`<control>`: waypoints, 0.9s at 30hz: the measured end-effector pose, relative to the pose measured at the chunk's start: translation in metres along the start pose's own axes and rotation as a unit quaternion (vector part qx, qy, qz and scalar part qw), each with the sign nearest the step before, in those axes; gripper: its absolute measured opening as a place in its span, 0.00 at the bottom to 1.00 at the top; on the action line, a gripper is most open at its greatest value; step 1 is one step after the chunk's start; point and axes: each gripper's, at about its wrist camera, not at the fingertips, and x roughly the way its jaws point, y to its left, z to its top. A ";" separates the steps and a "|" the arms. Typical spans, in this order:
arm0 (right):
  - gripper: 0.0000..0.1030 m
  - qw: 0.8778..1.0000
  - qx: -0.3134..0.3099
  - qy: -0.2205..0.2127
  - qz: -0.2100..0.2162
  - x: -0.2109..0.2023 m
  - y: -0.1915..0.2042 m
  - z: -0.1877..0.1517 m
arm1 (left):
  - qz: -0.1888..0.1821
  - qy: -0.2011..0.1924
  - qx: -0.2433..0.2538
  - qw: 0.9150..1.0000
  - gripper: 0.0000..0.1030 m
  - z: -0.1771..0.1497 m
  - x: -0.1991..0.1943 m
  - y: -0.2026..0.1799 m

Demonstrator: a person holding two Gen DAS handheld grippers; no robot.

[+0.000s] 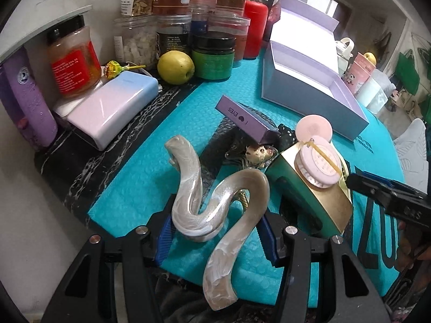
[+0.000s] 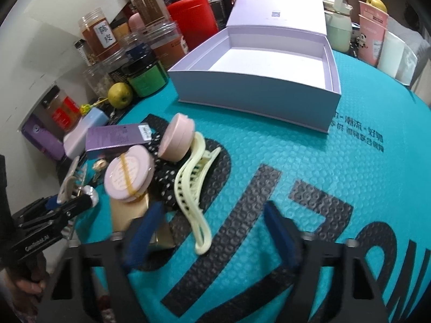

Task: Organize rigid objects
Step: 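Grasp the pearly S-shaped clip with the left tool while the right tool grasps the pale yellow claw clip, then lift and carry both held clips toward the open lavender gift box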

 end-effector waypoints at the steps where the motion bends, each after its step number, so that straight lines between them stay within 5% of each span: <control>1: 0.50 1.000 0.006 0.001 0.004 0.003 -0.002 0.002 | -0.002 0.002 -0.002 1.000 0.52 0.001 0.002 -0.001; 6: 0.39 0.998 0.029 0.008 0.050 0.018 -0.004 0.014 | -0.008 -0.003 -0.008 1.000 0.52 0.005 0.004 -0.004; 9: 0.23 0.996 0.046 0.020 0.076 0.027 -0.005 0.016 | -0.006 -0.007 -0.013 1.000 0.52 0.007 0.003 -0.003; 27: 0.21 0.996 0.040 -0.018 0.076 -0.011 -0.007 -0.009 | -0.004 -0.038 0.004 0.999 0.52 0.002 -0.028 -0.021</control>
